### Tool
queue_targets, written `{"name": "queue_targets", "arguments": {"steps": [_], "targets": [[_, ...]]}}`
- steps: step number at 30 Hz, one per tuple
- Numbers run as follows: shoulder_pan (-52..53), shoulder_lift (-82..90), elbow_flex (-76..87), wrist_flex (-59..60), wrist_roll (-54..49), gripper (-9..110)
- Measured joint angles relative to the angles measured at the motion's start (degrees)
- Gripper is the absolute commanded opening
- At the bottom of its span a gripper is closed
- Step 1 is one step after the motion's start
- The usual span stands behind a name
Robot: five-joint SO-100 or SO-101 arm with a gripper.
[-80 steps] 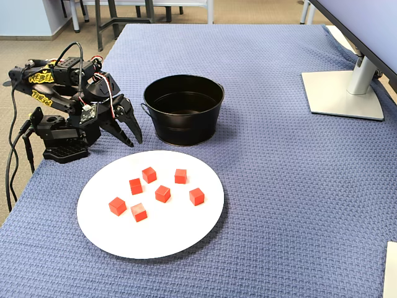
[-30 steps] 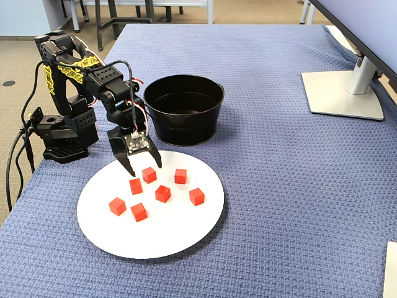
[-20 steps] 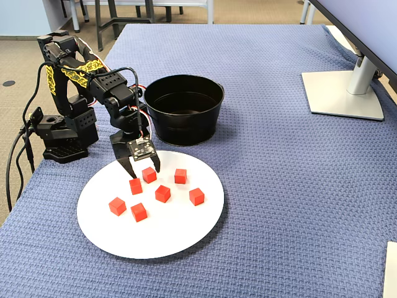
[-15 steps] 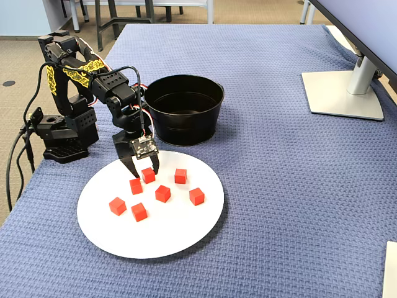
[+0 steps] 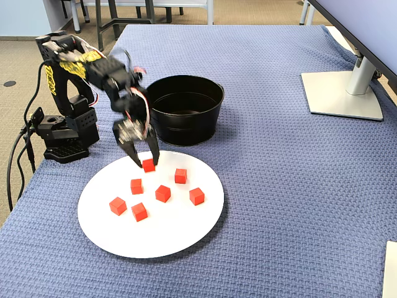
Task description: Pick up the red cubes from the white plate and place them in the black recipient
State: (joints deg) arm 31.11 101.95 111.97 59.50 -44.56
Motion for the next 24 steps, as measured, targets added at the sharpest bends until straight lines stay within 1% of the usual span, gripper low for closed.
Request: {"name": "queue_targets", "arguments": {"steps": [5,8,13,19,20,21,23,24], "targets": [[-5.54,9.67,-6.5,10.28,8.61,0],[-11.07,10.9,-14.06,18.11,12.48,0],[-21.71,2.81,-33.49,29.09,20.57,0],[-35.51,-8.79,-51.15,33.49,28.83,0],[-37.35,-10.28,-52.91,33.75,29.88,3],[-39.11,-11.51,-54.14,33.93,30.59,9],[-42.71,-13.45,-54.84,34.1,30.85,25],[-44.47,-13.97,-54.67,34.19,30.59,31]]}}
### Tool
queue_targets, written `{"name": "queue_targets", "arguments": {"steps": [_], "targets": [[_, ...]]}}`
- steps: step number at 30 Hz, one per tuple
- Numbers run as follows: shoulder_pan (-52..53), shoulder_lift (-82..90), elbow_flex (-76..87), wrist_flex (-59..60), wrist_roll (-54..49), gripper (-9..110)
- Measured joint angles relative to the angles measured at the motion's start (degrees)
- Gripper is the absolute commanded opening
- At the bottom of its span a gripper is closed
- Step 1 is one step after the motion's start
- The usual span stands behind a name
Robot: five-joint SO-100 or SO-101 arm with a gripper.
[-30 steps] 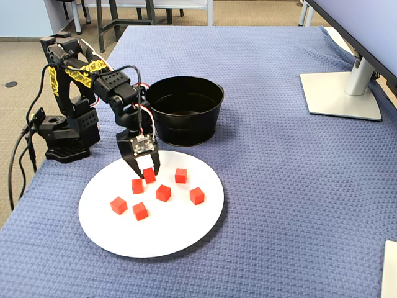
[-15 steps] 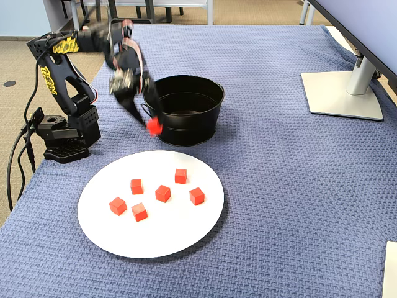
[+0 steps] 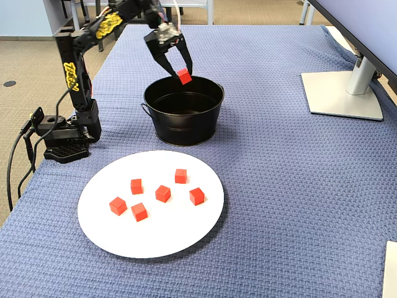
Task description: Pick up the red cubes from the white plate and place them in the black recipient
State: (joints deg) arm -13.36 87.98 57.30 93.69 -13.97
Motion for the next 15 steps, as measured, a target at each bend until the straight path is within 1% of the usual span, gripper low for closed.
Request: {"name": "queue_targets", "arguments": {"steps": [2,5,8,10,11,13,15], "targets": [[-3.52,-0.09,1.32,0.0,-1.58,33],[-5.98,-0.18,2.37,0.18,-3.87,32],[-3.87,-0.09,2.29,1.14,-4.39,23],[0.0,-0.09,2.29,1.23,-5.19,18],[2.72,-0.09,2.29,1.14,-5.1,17],[9.49,-0.09,2.37,0.18,-4.39,21],[16.96,-0.09,3.6,-1.76,-4.31,22]]}}
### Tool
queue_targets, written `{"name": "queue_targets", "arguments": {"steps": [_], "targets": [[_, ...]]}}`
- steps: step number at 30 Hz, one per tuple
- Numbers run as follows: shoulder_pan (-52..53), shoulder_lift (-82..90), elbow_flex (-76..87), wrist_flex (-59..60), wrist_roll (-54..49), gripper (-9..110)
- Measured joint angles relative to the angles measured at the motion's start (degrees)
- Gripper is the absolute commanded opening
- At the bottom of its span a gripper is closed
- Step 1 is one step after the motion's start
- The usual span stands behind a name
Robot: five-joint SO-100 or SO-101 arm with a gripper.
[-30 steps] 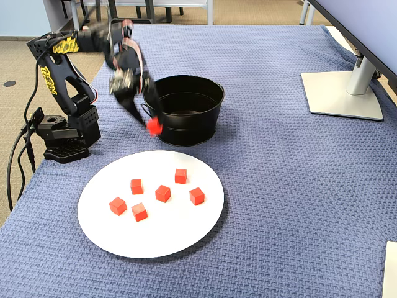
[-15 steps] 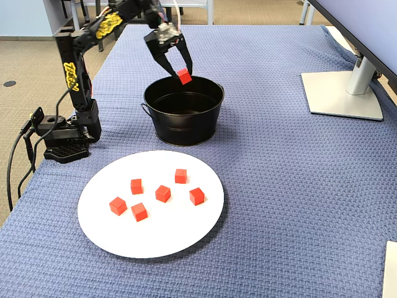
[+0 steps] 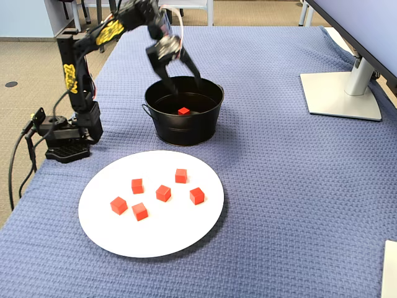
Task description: Pick up the red cubes from the white plate and place them in the black recipient
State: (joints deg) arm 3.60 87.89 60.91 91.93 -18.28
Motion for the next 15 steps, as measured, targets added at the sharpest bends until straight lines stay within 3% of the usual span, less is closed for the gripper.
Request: {"name": "queue_targets", "arguments": {"steps": [7,15], "targets": [[20.21,-8.96,3.25,-8.88,-0.09,24],[25.49,-18.98,4.92,-12.57,-0.26,21]]}}
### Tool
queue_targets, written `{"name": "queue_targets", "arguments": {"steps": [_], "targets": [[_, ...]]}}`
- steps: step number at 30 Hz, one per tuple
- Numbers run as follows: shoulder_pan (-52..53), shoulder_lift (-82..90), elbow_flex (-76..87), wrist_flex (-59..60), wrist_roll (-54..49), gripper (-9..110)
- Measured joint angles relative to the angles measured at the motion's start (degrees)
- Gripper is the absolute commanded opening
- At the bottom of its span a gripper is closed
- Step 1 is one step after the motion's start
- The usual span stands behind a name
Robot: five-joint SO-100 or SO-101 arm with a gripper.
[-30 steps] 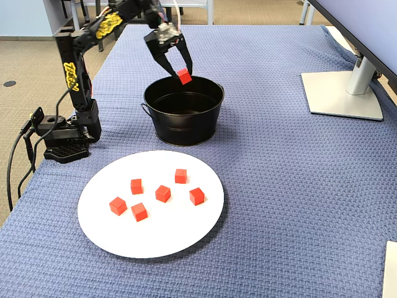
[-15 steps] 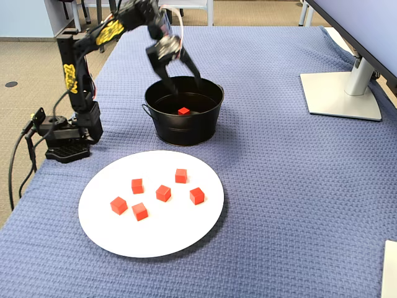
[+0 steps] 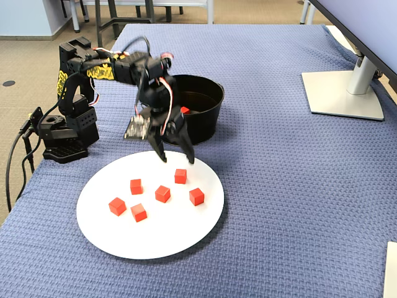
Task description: Pick up the red cubes from the white plate and place them in the black recipient
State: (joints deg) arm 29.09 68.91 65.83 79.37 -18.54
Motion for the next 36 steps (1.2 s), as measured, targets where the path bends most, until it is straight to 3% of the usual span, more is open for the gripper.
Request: {"name": "queue_targets", "arguments": {"steps": [22,36], "targets": [[-2.9,-8.88,3.6,-2.2,-7.56,15],[-4.92,-9.76,3.52,-4.92,-10.37,16]]}}
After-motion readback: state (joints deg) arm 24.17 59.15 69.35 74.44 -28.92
